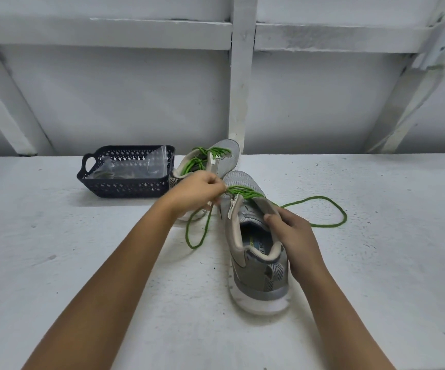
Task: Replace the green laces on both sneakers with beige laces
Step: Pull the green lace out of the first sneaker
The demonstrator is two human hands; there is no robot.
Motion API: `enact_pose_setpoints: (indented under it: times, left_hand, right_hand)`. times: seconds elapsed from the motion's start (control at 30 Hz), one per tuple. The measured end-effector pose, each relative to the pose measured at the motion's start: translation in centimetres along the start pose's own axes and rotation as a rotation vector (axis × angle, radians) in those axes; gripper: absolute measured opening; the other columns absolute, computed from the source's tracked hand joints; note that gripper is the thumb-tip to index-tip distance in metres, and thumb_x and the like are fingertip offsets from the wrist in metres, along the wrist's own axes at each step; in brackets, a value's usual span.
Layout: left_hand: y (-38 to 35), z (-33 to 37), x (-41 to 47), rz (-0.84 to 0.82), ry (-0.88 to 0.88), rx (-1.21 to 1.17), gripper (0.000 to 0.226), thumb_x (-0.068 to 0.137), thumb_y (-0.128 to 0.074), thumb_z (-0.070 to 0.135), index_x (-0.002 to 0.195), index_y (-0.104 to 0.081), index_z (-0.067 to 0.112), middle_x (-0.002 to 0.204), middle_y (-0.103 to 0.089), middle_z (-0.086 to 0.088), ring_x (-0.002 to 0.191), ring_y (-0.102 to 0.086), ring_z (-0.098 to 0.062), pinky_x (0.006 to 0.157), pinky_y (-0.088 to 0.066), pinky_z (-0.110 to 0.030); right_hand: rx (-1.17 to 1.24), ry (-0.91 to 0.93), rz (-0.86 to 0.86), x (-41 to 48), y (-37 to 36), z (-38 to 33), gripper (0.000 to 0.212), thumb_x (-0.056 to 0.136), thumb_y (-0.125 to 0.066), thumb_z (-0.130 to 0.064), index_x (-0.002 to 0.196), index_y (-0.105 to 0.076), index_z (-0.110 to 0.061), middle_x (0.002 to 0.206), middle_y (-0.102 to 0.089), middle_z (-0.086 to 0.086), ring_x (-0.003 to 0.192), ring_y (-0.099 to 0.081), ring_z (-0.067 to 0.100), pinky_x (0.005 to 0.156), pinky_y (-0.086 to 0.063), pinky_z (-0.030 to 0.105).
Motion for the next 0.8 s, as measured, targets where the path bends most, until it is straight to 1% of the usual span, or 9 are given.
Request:
enact_pose_setpoints:
  times: [0.13,0.23,0.27,0.33,0.4,0.53,0.6,0.7,0.8]
  left_hand:
    - [5.1,0.1,-1.0,0.378,0.012,-0.243,0.024,0.095,-0.046,0.017,0.073,-0.051,0.011,0.067,-0.053,-0.004,0.054,-0.055,-0.008,0.061,-0.055,-0.029]
    - [6.7,1.0,-1.8,0.53,-0.059,-0.024,0.014,0.092,-0.05,0.019,0.081,-0.054,0.012,0.075,-0.056,-0.002,0.065,-0.058,-0.014,0.07,-0.056,-0.036]
    - [6.5,1.6,-2.0,0.55,-0.107,0.106,0.008,0.091,-0.051,0.018,0.09,-0.057,0.011,0.086,-0.056,-0.003,0.077,-0.057,-0.017,0.075,-0.051,-0.034]
    - [5.4,3.4,-2.5,0.586,-0.261,0.389,0.022,0.088,-0.054,0.015,0.109,-0.06,0.011,0.109,-0.05,-0.006,0.101,-0.046,-0.021,0.087,-0.036,-0.027]
    - [3.5,4.7,-2.5,0.533,-0.438,0.607,0.027,0.086,-0.057,0.016,0.112,-0.064,0.013,0.119,-0.05,-0.008,0.113,-0.041,-0.026,0.096,-0.032,-0.034]
    - [-0.7,3.6,-1.4,0.244,-0.434,0.809,0.023,0.093,-0.051,0.028,0.106,-0.067,0.018,0.113,-0.056,0.0,0.114,-0.048,-0.021,0.106,-0.028,-0.045]
    - [-1.5,2.9,-1.1,0.22,-0.385,0.837,0.022,0.096,-0.047,0.029,0.103,-0.065,0.018,0.109,-0.057,0.002,0.112,-0.05,-0.019,0.111,-0.021,-0.048]
    - [0.2,3.2,-1.5,0.387,-0.379,0.797,0.021,0.095,-0.047,0.029,0.096,-0.064,0.016,0.103,-0.061,0.0,0.103,-0.053,-0.021,0.109,-0.024,-0.044]
    - [3.7,3.3,-2.6,0.649,-0.308,0.713,0.024,0.089,-0.045,0.026,0.09,-0.063,0.011,0.095,-0.061,-0.005,0.094,-0.055,-0.026,0.095,-0.032,-0.04]
  right_hand:
    - [-0.016,-0.005,0.016,0.1,0.1,0.2,0.03,0.088,-0.055,-0.008,0.109,-0.072,-0.02,0.101,-0.072,-0.003,0.099,-0.064,0.013,0.083,-0.049,0.025]
    - [-0.023,-0.005,0.028,0.1,0.2,0.2,0.03,0.088,-0.055,-0.008,0.11,-0.071,-0.02,0.104,-0.072,-0.003,0.102,-0.064,0.013,0.089,-0.049,0.028]
    - [-0.02,-0.005,0.03,0.1,0.2,0.2,0.031,0.088,-0.055,-0.008,0.111,-0.071,-0.02,0.105,-0.072,-0.003,0.102,-0.063,0.013,0.089,-0.048,0.028]
    - [-0.015,-0.002,0.027,0.1,0.1,0.1,0.031,0.089,-0.054,-0.007,0.111,-0.071,-0.019,0.105,-0.072,-0.002,0.103,-0.063,0.014,0.089,-0.048,0.027]
    - [-0.014,-0.002,0.027,0.0,0.1,0.1,0.031,0.089,-0.054,-0.007,0.112,-0.071,-0.019,0.105,-0.071,-0.001,0.103,-0.063,0.014,0.089,-0.048,0.027]
    - [-0.007,-0.005,0.025,0.0,0.1,-0.1,0.031,0.089,-0.053,-0.005,0.112,-0.07,-0.017,0.107,-0.071,-0.001,0.102,-0.063,0.013,0.09,-0.049,0.026]
    - [-0.007,0.001,0.024,-0.1,0.1,-0.1,0.029,0.089,-0.054,-0.006,0.106,-0.072,-0.02,0.101,-0.072,-0.002,0.097,-0.064,0.012,0.083,-0.049,0.023]
    - [-0.013,0.006,0.028,-0.1,0.2,-0.2,0.028,0.088,-0.054,-0.006,0.099,-0.073,-0.024,0.093,-0.072,-0.004,0.09,-0.064,0.011,0.075,-0.048,0.018]
    - [0.004,0.004,0.031,0.0,0.2,-0.2,0.027,0.088,-0.054,-0.005,0.103,-0.073,-0.019,0.089,-0.071,-0.006,0.086,-0.063,0.008,0.068,-0.048,0.009]
Point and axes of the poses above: each hand's wrist, its own x-axis towards the middle knuckle, its own y-axis out of the back of the hand, z = x × y, the point moved 9 cm from there along x, towards the middle knuckle
